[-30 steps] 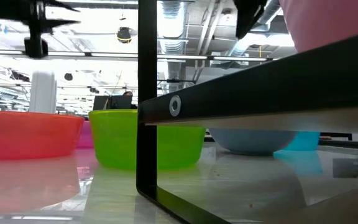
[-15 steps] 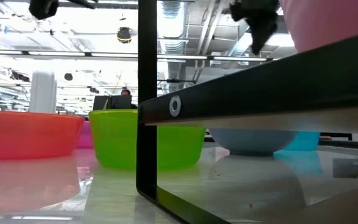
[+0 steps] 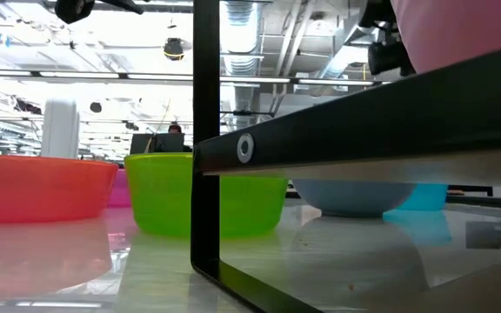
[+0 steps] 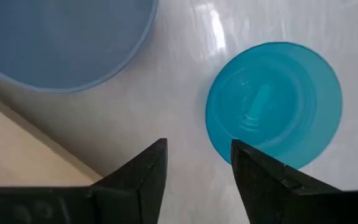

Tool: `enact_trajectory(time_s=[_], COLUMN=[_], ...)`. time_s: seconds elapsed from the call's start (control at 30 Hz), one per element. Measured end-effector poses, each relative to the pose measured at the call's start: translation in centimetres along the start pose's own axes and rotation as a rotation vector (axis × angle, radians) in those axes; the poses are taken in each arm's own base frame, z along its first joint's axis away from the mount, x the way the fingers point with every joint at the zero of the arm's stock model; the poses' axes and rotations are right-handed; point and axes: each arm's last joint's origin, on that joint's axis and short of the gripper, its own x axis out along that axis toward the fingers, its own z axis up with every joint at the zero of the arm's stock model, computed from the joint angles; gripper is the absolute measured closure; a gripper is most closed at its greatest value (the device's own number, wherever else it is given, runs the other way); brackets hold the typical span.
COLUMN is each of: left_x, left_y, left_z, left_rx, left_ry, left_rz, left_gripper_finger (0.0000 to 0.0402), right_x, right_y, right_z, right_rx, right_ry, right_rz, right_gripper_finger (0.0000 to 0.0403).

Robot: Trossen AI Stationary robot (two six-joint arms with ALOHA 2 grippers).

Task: Place and stack bowls onto a shelf
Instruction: Put the pink bowl on the shelf

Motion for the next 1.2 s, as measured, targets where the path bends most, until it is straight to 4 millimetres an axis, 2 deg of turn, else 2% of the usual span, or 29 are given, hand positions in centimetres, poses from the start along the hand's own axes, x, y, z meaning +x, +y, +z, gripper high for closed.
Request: enact_trajectory(time_s=[0.2, 0.3, 0.47, 0.57, 0.73, 0.87, 1.07, 1.2], left_x=[0.2, 0.6, 1.6, 2.7, 5.5, 7.5, 9.1, 9.9], left_y=[0.0, 0.6, 3.1, 4.4, 6.7, 8.7, 11.4, 12.5], left_z=[-0.3, -1.0, -2.6, -3.8, -6.6, -8.3, -9.9, -10.5], left_rx=[0.067, 0.128, 0.169, 0.195, 0.178, 0.122, 0.064, 0.027], left_ry=[0.048, 0.136, 0.346, 0.415, 0.501, 0.505, 0.535, 0.534], left_rz=[-0.009, 0.061, 0.329, 0.403, 0.405, 0.394, 0.406, 0.381], left_gripper_finger=[0.0243, 0.0225, 0.0222, 0.0221, 0.0221, 0.0221, 0.0221, 0.0222], right_x=[1.6, 2.4, 2.7, 2.9, 2.7, 2.7, 2.7, 2.7], right_y=[0.4, 0.4, 0.5, 0.5, 0.4, 0.4, 0.4, 0.4], right_z=[0.9, 1.4, 1.5, 1.6, 1.5, 1.4, 1.4, 1.5], right_rx=[-0.041, -0.042, -0.041, -0.019, -0.007, -0.007, 0.006, 0.015], right_ry=[-0.007, 0.014, 0.021, 0.022, 0.027, 0.029, 0.028, 0.027], right_rz=[0.002, -0.007, -0.012, -0.012, -0.013, -0.013, -0.013, -0.013], right_gripper_finger=[0.0148, 0.0141, 0.0141, 0.0141, 0.0141, 0.0141, 0.0141, 0.0141])
